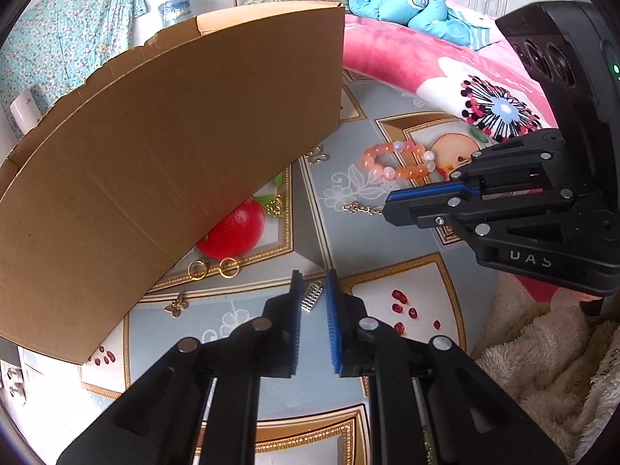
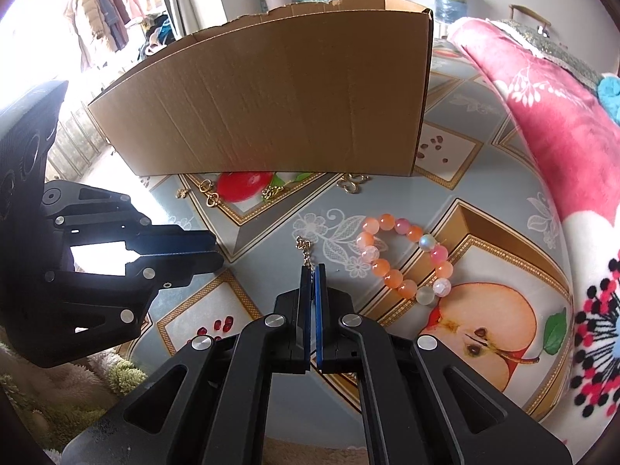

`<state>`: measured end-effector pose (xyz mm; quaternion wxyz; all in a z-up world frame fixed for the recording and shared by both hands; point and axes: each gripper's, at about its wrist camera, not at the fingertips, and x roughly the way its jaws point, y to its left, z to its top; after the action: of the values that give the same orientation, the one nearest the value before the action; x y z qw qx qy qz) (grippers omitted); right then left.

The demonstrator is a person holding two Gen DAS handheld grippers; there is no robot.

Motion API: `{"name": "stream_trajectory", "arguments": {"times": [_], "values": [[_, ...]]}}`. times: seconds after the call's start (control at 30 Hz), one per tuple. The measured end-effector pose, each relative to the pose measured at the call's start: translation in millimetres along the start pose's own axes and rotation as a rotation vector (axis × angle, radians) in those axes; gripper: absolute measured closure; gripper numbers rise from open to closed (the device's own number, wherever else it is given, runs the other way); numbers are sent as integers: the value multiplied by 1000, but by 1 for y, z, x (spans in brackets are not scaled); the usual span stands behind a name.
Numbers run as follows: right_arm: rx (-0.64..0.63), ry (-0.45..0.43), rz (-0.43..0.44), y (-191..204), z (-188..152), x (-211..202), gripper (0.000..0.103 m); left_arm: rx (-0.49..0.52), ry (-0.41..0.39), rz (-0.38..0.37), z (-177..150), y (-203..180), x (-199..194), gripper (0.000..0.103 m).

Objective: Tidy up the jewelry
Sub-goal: 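Carry the gold earring over the cardboard box and open the right tool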

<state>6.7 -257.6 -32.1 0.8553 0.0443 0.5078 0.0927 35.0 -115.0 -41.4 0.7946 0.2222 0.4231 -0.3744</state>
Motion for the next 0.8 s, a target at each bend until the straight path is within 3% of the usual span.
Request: {"name": "stream_trajectory", "arguments": {"times": [0.4,0.8], "values": [[11,0,15,-6,-1,-6,103,-13,-16,-6,0,-2,-4,99],[63,-17,69,-15,3,-17,103,-59,-99,17,6,15,-37,99]]}}
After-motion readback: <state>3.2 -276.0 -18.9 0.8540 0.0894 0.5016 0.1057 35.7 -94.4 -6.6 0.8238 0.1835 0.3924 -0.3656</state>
